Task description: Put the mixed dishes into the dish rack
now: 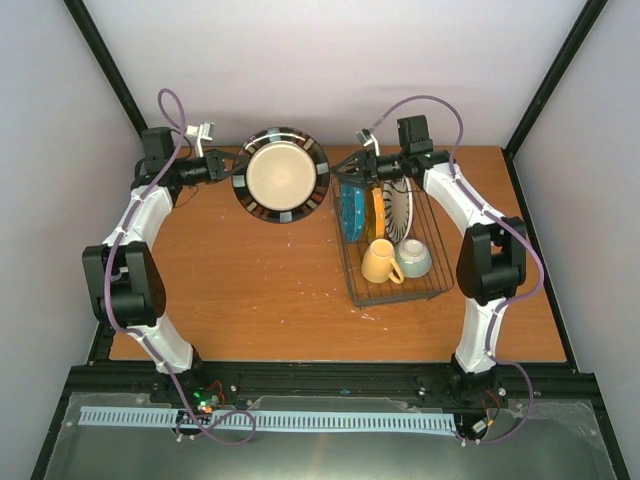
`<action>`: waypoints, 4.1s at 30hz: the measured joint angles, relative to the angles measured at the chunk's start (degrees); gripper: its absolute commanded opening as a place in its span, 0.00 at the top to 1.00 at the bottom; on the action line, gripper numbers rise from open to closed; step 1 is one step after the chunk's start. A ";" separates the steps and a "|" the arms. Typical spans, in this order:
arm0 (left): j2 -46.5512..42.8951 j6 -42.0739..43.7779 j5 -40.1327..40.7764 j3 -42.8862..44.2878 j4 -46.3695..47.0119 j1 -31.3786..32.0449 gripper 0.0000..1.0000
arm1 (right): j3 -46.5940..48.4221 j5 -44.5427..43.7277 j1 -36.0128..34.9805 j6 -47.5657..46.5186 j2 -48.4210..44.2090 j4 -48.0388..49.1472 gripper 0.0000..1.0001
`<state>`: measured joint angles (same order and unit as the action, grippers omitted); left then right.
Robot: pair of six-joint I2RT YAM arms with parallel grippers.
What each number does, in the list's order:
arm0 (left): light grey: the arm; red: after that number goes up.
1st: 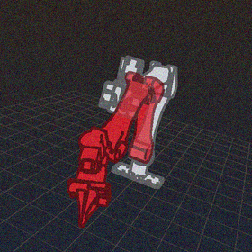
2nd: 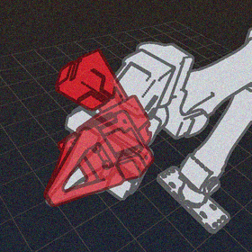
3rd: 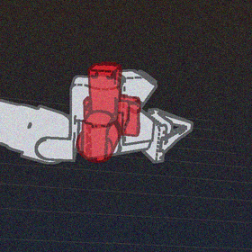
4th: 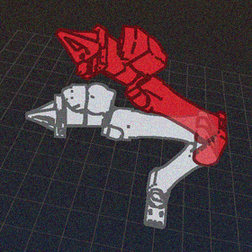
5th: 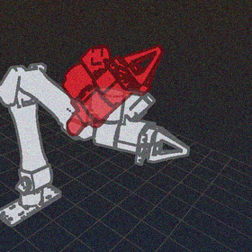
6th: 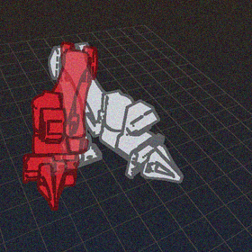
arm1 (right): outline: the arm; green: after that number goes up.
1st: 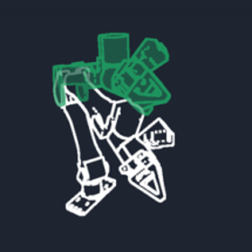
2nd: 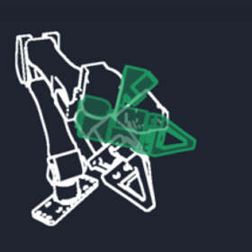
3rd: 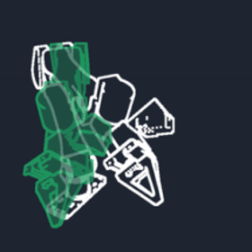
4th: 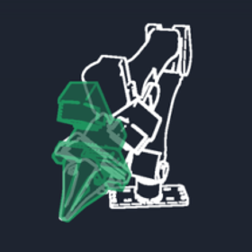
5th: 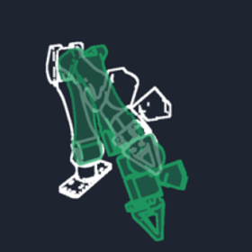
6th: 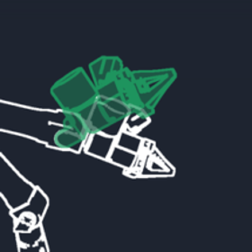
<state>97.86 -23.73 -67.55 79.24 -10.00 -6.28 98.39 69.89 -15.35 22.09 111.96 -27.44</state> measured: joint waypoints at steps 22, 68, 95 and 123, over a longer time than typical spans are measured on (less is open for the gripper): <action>2.34 -10.23 1.09 0.44 9.35 4.52 0.61 | 11.32 -1.53 -6.51 9.29 11.37 9.38 0.97; 1.53 16.57 49.33 24.17 -20.98 8.66 0.00 | -10.54 -83.34 6.21 -13.81 -22.34 -21.38 0.97; 2.27 16.85 49.40 23.56 -21.99 8.66 0.00 | -7.76 -87.67 0.24 -21.09 -9.66 -20.46 0.92; 2.58 16.87 48.89 23.17 -23.15 8.66 0.00 | 4.33 -90.79 -0.81 -15.61 -8.24 -25.31 0.39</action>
<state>100.44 -6.85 -18.65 102.41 -33.15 2.37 102.72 -20.91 -16.16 6.48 103.72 -52.75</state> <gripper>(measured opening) 0.993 0.603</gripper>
